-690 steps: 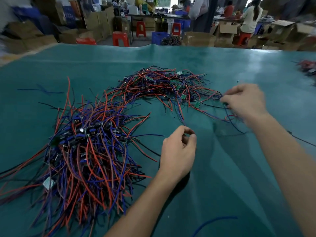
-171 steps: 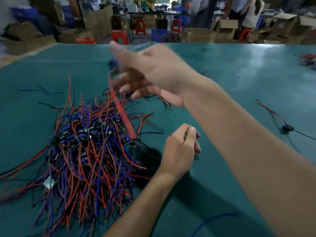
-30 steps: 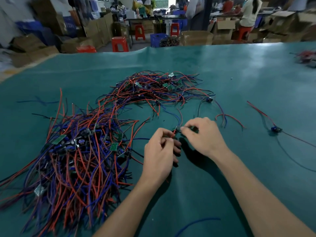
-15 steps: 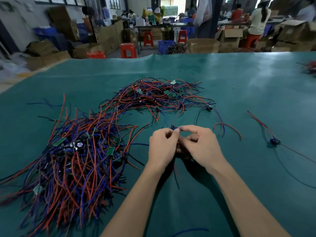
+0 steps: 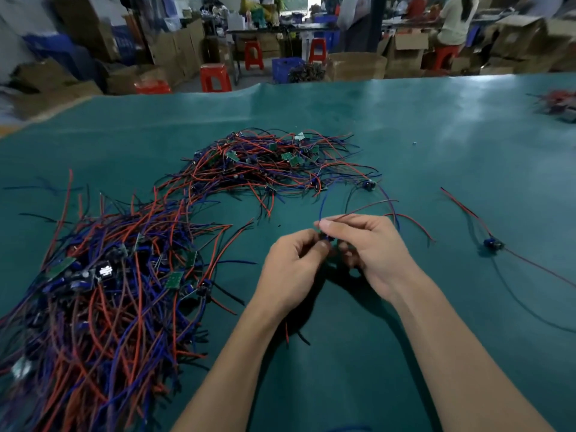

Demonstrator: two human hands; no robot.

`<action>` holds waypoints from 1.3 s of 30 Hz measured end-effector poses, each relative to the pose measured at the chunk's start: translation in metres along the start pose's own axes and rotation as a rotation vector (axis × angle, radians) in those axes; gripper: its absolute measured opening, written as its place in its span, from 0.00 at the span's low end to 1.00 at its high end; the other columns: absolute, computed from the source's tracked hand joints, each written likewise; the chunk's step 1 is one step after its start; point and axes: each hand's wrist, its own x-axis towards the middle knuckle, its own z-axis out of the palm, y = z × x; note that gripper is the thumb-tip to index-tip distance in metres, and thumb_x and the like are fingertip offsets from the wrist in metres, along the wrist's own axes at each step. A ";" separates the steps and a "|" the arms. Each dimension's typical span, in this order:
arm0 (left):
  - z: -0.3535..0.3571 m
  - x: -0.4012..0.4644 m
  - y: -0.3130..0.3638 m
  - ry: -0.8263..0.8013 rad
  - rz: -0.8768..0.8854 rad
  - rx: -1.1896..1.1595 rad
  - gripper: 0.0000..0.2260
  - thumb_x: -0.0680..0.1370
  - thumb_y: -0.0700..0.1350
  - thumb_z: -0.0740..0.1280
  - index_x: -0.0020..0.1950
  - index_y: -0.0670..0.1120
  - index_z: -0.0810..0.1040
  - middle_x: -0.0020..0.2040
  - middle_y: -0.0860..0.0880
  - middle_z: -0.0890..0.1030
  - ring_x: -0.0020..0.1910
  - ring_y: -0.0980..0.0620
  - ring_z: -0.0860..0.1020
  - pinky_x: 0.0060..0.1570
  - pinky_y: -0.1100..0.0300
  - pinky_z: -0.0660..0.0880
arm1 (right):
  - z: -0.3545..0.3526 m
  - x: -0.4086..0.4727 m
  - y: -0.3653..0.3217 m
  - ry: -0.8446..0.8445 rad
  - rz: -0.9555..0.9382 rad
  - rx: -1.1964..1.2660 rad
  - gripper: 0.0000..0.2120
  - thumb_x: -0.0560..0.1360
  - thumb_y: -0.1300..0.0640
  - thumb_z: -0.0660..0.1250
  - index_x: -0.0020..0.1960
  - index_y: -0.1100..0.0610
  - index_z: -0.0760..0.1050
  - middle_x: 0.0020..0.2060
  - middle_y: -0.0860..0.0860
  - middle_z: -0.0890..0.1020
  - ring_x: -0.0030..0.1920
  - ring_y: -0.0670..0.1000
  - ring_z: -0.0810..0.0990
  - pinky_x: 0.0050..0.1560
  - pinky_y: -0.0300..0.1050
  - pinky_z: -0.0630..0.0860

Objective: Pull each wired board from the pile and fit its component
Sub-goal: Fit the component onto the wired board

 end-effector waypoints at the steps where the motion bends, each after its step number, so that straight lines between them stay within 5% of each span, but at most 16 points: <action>1: 0.000 0.000 0.000 -0.008 0.006 0.006 0.11 0.76 0.55 0.64 0.42 0.49 0.80 0.30 0.52 0.79 0.29 0.52 0.72 0.34 0.54 0.71 | -0.003 0.001 -0.001 -0.016 0.028 0.039 0.02 0.72 0.61 0.76 0.42 0.58 0.87 0.36 0.50 0.84 0.30 0.47 0.69 0.28 0.37 0.64; 4: -0.001 0.000 0.000 -0.030 -0.006 0.017 0.16 0.72 0.61 0.63 0.42 0.50 0.81 0.40 0.42 0.83 0.38 0.42 0.77 0.48 0.37 0.76 | -0.008 0.003 -0.004 -0.092 0.088 0.106 0.06 0.66 0.59 0.77 0.42 0.57 0.87 0.40 0.52 0.86 0.37 0.52 0.72 0.38 0.43 0.65; 7: -0.001 0.000 0.000 -0.032 -0.013 0.047 0.16 0.72 0.61 0.63 0.42 0.51 0.82 0.40 0.44 0.84 0.43 0.38 0.80 0.51 0.37 0.75 | -0.012 0.004 -0.003 -0.115 0.090 0.131 0.08 0.62 0.57 0.78 0.40 0.58 0.86 0.37 0.54 0.83 0.32 0.48 0.72 0.34 0.40 0.66; 11: -0.002 -0.003 0.002 -0.008 0.002 0.061 0.13 0.76 0.56 0.63 0.40 0.49 0.80 0.35 0.49 0.82 0.38 0.41 0.78 0.47 0.39 0.75 | -0.011 0.005 0.002 0.006 0.029 0.153 0.05 0.71 0.63 0.75 0.38 0.61 0.80 0.31 0.53 0.75 0.26 0.45 0.68 0.24 0.36 0.64; 20: -0.002 -0.004 -0.001 0.049 0.004 0.055 0.13 0.76 0.55 0.63 0.38 0.47 0.78 0.34 0.42 0.77 0.34 0.50 0.71 0.41 0.43 0.72 | -0.004 0.007 0.010 0.176 -0.078 0.026 0.05 0.78 0.67 0.70 0.43 0.61 0.79 0.31 0.54 0.81 0.30 0.48 0.79 0.29 0.39 0.76; 23: 0.001 -0.001 -0.003 0.057 -0.025 0.125 0.13 0.75 0.57 0.63 0.38 0.49 0.78 0.29 0.51 0.74 0.32 0.50 0.70 0.38 0.49 0.68 | -0.005 0.009 0.011 0.323 -0.139 0.015 0.05 0.77 0.68 0.71 0.43 0.62 0.79 0.30 0.55 0.82 0.29 0.49 0.80 0.30 0.40 0.77; 27: 0.000 -0.003 -0.002 0.067 -0.022 0.134 0.13 0.75 0.57 0.62 0.38 0.51 0.78 0.25 0.54 0.68 0.29 0.52 0.65 0.35 0.55 0.61 | -0.019 0.010 0.004 0.539 -0.165 0.184 0.06 0.78 0.70 0.69 0.43 0.62 0.77 0.27 0.49 0.81 0.27 0.46 0.80 0.34 0.37 0.79; 31: 0.000 -0.001 -0.002 0.186 0.006 -0.012 0.13 0.82 0.48 0.63 0.41 0.45 0.79 0.23 0.57 0.66 0.25 0.57 0.63 0.29 0.64 0.59 | -0.040 0.006 -0.010 0.765 -0.095 0.466 0.08 0.79 0.65 0.70 0.41 0.63 0.75 0.37 0.58 0.82 0.38 0.52 0.84 0.47 0.41 0.83; 34: 0.001 0.002 -0.002 0.241 0.018 -0.055 0.12 0.84 0.45 0.63 0.43 0.45 0.79 0.23 0.57 0.67 0.24 0.58 0.63 0.28 0.65 0.60 | -0.020 -0.001 -0.004 0.528 -0.035 0.207 0.10 0.78 0.57 0.72 0.41 0.61 0.79 0.38 0.60 0.84 0.34 0.51 0.84 0.39 0.42 0.83; 37: 0.002 0.003 0.000 0.193 0.052 -0.030 0.13 0.80 0.51 0.63 0.40 0.46 0.76 0.26 0.55 0.71 0.28 0.52 0.67 0.32 0.53 0.68 | 0.012 -0.010 0.006 0.207 -0.141 -0.156 0.05 0.76 0.55 0.74 0.43 0.55 0.85 0.39 0.51 0.87 0.39 0.47 0.85 0.41 0.43 0.82; 39: 0.002 0.003 0.001 0.149 0.013 -0.022 0.14 0.78 0.55 0.61 0.40 0.47 0.74 0.27 0.53 0.73 0.30 0.48 0.71 0.36 0.43 0.75 | 0.019 -0.011 0.005 0.245 -0.253 -0.307 0.01 0.75 0.59 0.76 0.45 0.54 0.85 0.39 0.47 0.87 0.39 0.44 0.85 0.46 0.43 0.81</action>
